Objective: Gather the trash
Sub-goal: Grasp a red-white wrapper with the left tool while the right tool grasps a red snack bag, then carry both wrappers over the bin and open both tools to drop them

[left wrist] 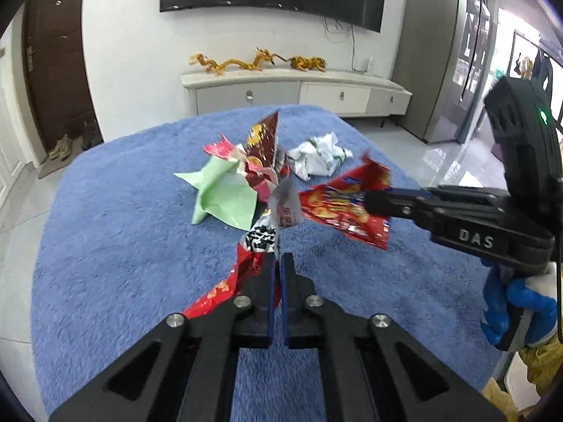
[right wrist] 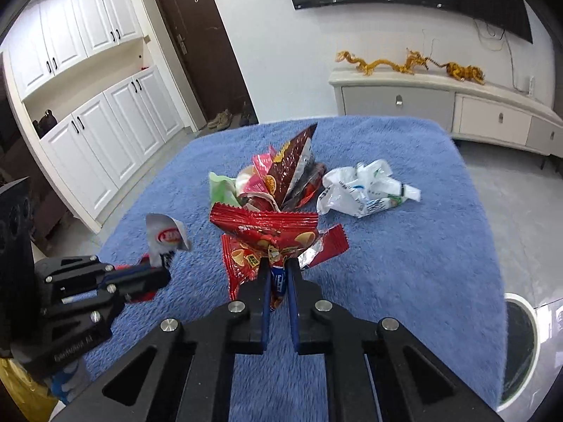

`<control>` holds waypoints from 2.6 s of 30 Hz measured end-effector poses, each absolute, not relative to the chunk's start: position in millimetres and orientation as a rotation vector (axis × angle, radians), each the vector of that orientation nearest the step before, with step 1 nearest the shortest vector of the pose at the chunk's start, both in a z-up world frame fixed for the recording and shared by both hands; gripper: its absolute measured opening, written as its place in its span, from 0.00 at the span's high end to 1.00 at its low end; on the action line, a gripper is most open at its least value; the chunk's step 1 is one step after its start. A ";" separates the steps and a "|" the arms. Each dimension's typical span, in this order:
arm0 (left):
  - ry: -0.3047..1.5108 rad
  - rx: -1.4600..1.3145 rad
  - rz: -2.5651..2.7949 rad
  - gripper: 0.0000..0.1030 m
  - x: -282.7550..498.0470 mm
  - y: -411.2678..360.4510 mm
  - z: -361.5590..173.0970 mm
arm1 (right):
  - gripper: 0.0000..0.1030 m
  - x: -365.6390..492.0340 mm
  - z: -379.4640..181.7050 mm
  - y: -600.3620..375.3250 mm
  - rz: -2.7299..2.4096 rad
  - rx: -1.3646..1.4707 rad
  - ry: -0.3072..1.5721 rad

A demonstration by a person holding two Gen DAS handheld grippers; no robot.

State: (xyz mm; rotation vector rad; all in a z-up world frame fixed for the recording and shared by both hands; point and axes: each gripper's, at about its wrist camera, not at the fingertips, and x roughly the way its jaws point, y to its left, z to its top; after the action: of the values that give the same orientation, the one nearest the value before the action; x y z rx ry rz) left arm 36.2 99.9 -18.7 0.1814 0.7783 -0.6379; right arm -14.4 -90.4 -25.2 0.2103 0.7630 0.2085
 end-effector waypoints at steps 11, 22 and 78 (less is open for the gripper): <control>0.715 0.091 -0.679 0.98 4.8 118.9 16.2 | 0.92 -75.2 14.1 -92.0 0.145 0.181 0.669; 0.669 0.093 -0.751 0.98 -13.5 84.9 49.1 | 0.92 -115.8 33.3 -133.9 0.062 0.245 0.576; 1.014 0.244 -1.047 0.42 19.6 -277.7 -51.2 | 0.52 -157.2 -148.6 -404.3 -0.532 0.654 0.805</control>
State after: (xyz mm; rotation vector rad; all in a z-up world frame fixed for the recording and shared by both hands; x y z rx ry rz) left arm 19.6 -277.7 -51.2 0.2443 1.0137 -1.0475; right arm -157.2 -404.3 -148.6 0.6541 0.8050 -0.5317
